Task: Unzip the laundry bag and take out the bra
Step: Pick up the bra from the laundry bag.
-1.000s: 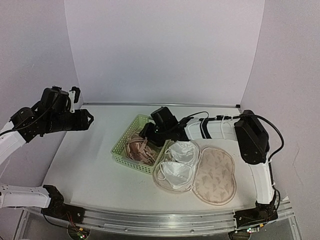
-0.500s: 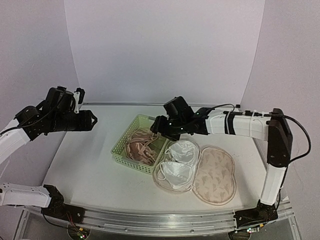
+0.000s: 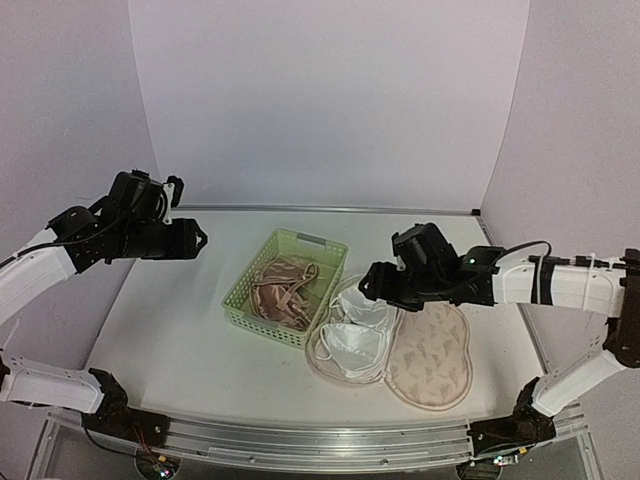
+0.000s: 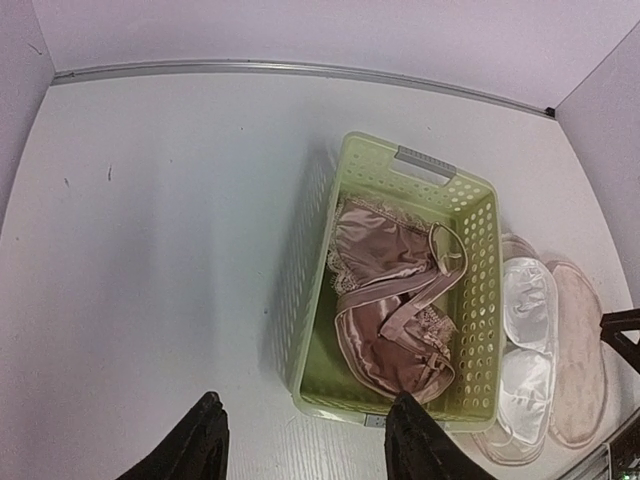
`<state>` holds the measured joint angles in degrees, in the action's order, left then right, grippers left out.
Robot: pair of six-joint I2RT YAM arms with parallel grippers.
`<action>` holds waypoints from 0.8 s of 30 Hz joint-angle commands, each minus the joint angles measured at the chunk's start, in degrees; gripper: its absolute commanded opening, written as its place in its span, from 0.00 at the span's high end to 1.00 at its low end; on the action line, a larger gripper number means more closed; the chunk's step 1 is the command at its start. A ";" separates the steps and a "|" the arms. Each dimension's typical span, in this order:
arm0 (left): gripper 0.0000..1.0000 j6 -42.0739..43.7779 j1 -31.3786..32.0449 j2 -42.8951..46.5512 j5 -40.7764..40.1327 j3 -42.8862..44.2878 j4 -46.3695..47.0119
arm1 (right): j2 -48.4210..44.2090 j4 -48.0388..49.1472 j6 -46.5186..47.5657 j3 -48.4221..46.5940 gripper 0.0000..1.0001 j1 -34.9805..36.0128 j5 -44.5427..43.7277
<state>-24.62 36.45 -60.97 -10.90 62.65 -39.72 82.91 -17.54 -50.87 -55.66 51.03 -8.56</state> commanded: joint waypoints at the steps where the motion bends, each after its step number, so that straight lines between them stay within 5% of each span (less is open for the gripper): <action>1: 0.46 -0.95 0.25 -1.72 1.72 3.08 3.88 | -6.26 0.84 -1.36 6.06 0.32 -2.21 -0.29; 24: 0.46 -0.30 0.21 -4.24 2.31 4.59 4.39 | 3.10 12.19 -9.59 14.81 0.31 -5.58 8.73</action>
<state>-25.39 36.45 -66.28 -8.64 64.77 -37.39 85.67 -8.64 -58.63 -41.04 45.84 -0.14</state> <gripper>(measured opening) 0.541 0.690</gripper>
